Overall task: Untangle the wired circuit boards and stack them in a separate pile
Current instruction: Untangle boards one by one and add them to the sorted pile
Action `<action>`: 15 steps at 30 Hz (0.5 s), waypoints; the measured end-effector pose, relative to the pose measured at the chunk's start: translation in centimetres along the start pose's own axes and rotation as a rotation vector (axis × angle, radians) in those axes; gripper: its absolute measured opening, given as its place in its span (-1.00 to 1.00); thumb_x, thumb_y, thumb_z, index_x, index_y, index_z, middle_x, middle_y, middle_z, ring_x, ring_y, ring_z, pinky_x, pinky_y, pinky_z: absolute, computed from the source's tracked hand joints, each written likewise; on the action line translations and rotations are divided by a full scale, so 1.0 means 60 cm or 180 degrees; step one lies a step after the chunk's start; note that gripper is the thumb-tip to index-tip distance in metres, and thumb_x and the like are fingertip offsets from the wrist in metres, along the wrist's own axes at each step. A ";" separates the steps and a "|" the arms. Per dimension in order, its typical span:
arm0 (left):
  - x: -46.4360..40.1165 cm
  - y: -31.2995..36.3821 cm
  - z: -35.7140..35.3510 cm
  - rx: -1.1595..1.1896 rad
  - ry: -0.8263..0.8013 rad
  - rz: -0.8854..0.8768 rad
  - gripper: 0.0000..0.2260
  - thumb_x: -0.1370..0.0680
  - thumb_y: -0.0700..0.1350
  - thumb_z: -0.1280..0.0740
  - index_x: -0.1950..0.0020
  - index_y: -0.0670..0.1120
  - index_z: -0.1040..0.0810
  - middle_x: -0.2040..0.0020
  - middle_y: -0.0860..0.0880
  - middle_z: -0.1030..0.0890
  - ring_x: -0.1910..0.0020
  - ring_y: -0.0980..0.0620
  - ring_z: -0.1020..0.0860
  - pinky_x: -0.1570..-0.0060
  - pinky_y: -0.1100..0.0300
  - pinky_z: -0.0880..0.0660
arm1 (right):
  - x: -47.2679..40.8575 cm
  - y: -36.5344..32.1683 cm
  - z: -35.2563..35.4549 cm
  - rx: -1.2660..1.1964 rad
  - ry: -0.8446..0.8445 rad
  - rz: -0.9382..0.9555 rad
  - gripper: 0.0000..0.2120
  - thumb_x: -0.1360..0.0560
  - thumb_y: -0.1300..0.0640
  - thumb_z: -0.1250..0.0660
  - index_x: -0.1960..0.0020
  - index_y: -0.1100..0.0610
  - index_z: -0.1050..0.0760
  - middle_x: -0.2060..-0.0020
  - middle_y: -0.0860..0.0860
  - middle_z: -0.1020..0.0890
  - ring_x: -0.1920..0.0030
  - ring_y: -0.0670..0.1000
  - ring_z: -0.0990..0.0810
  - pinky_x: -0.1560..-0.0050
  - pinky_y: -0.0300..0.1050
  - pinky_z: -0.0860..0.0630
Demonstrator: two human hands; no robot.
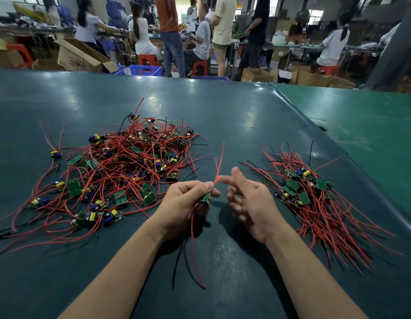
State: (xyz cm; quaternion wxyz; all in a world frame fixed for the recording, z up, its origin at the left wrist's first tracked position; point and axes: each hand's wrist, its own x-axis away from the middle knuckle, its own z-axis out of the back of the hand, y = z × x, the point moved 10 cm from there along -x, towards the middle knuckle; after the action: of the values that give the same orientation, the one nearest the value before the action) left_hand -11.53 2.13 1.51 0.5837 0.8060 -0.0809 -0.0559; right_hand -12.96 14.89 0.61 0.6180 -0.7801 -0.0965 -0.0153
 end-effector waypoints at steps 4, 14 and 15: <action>0.003 0.002 -0.017 -0.0061 -0.0274 -0.0071 -0.78 -0.47 -0.07 -0.38 0.18 -0.23 -0.65 0.38 -0.11 -0.50 0.55 0.15 -0.41 0.53 0.35 -0.39 | 0.012 0.007 -0.025 0.0224 -0.0431 -0.0082 -0.79 -0.40 -0.05 -0.42 0.25 0.10 -0.65 0.38 0.05 -0.41 0.57 -0.14 -0.22 0.59 -0.39 -0.08; 0.000 0.001 -0.010 -0.0375 -0.0230 -0.0004 -0.79 -0.46 -0.04 -0.41 0.29 -0.14 -0.67 0.25 -0.19 -0.44 0.35 -0.01 -0.32 0.36 0.19 -0.24 | 0.006 -0.005 -0.009 0.0045 -0.0043 0.0184 -0.90 -0.44 0.18 -0.45 0.24 0.14 -0.70 0.52 -0.03 -0.44 0.57 -0.13 -0.25 0.59 -0.33 -0.12; 0.000 0.001 -0.011 -0.0396 -0.0229 0.0004 -0.80 -0.45 -0.04 -0.41 0.30 -0.14 -0.67 0.30 -0.16 -0.45 0.36 0.00 -0.31 0.37 0.20 -0.23 | 0.005 -0.006 -0.006 0.0030 -0.0005 0.0203 -0.90 -0.44 0.18 -0.45 0.23 0.15 -0.70 0.53 -0.04 -0.42 0.57 -0.13 -0.24 0.59 -0.32 -0.12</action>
State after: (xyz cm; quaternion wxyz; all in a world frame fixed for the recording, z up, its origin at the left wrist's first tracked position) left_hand -11.42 2.73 1.76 0.6294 0.7656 -0.0986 -0.0894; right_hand -12.68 14.65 1.07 0.6218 -0.7798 -0.0721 0.0054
